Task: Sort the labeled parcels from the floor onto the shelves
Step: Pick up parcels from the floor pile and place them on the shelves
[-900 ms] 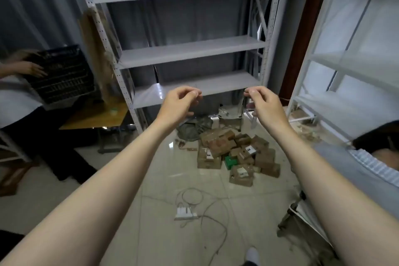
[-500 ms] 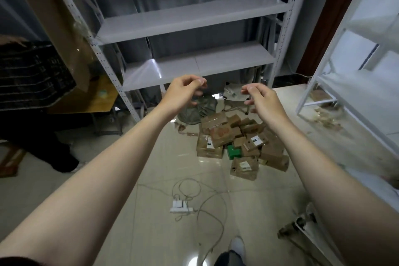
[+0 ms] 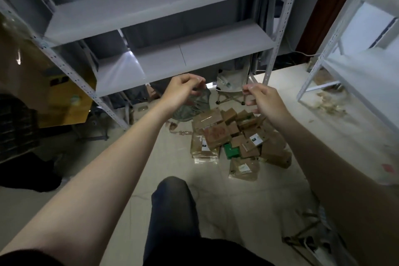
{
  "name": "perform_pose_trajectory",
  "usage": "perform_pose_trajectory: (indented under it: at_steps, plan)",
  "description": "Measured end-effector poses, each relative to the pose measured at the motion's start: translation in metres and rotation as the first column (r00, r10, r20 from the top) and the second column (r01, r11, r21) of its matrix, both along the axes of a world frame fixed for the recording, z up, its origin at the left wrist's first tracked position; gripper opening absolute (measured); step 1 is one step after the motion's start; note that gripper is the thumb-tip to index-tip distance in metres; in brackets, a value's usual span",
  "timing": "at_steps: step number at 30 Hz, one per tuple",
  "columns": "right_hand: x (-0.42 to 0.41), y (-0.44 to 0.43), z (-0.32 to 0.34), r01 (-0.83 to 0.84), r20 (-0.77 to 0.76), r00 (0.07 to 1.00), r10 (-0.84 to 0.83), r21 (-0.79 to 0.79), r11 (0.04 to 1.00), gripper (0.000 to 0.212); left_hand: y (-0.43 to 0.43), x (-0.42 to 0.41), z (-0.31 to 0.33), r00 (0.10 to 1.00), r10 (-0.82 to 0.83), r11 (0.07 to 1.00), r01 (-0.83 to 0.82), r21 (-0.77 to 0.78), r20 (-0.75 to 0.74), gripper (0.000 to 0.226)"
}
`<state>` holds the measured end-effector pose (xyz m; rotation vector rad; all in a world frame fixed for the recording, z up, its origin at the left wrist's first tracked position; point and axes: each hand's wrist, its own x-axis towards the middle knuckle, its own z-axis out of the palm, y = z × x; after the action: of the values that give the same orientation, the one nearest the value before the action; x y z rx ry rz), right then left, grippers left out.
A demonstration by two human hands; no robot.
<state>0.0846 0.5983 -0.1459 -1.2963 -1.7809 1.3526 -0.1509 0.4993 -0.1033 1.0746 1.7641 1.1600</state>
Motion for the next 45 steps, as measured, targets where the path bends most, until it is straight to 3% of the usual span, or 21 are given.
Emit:
perform_pose_trajectory:
  at_steps: [6, 10, 14, 19, 22, 24, 30, 32, 34, 37, 42, 45]
  plan:
    - [-0.035, 0.08, -0.054, 0.186, 0.004, 0.982, -0.187, -0.091, 0.978, 0.022, 0.137, -0.055, -0.057, 0.985, -0.166, 0.978, 0.171, -0.122, 0.055, 0.024]
    - [-0.087, 0.15, -0.111, 0.388, 0.027, 0.921, -0.388, -0.15, 0.91, 0.03, 0.255, -0.106, -0.107, 0.933, -0.352, 0.902, 0.36, -0.24, 0.075, 0.027]
    - [-0.147, 0.199, -0.166, 0.607, 0.081, 0.787, -0.611, -0.278, 0.745, 0.027, 0.343, -0.148, -0.165, 0.886, -0.426, 0.803, 0.464, -0.375, 0.183, 0.022]
    - [-0.201, 0.229, -0.223, 0.701, 0.213, 0.686, -0.696, -0.448, 0.554, 0.023, 0.397, -0.2, -0.247, 0.814, -0.532, 0.601, 0.557, -0.573, 0.234, 0.03]
    - [-0.209, 0.242, -0.276, 0.716, 0.287, 0.672, -0.682, -0.488, 0.5, 0.033, 0.424, -0.21, -0.309, 0.81, -0.521, 0.532, 0.555, -0.639, 0.269, 0.013]
    - [-0.211, 0.252, -0.322, 0.728, 0.318, 0.647, -0.693, -0.527, 0.438, 0.038, 0.438, -0.21, -0.356, 0.831, -0.474, 0.511, 0.529, -0.677, 0.292, 0.015]
    - [-0.215, 0.256, -0.491, 0.655, 0.388, 0.554, -0.737, -0.75, 0.098, 0.035, 0.456, -0.186, -0.515, 0.867, -0.417, 0.422, 0.451, -0.786, 0.273, 0.009]
    - [-0.217, 0.258, -0.549, 0.622, 0.416, 0.553, -0.722, -0.783, 0.025, 0.035, 0.461, -0.176, -0.572, 0.866, -0.426, 0.398, 0.441, -0.805, 0.264, 0.004]
    - [-0.218, 0.263, -0.602, 0.607, 0.441, 0.561, -0.701, -0.795, -0.015, 0.031, 0.466, -0.167, -0.628, 0.848, -0.46, 0.363, 0.448, -0.817, 0.261, 0.023]
    - [-0.219, 0.274, -0.669, 0.591, 0.461, 0.571, -0.679, -0.805, -0.049, 0.046, 0.47, -0.155, -0.697, 0.828, -0.493, 0.326, 0.461, -0.826, 0.268, 0.05]
    - [-0.218, 0.285, -0.745, 0.551, 0.489, 0.522, -0.699, -0.819, -0.162, 0.065, 0.46, -0.142, -0.774, 0.821, -0.503, 0.324, 0.468, -0.822, 0.27, 0.055]
    - [-0.22, 0.289, -0.764, 0.494, 0.463, 0.495, -0.736, -0.846, -0.2, 0.066, 0.452, -0.137, -0.793, 0.86, -0.417, 0.339, 0.448, -0.827, 0.295, 0.079]
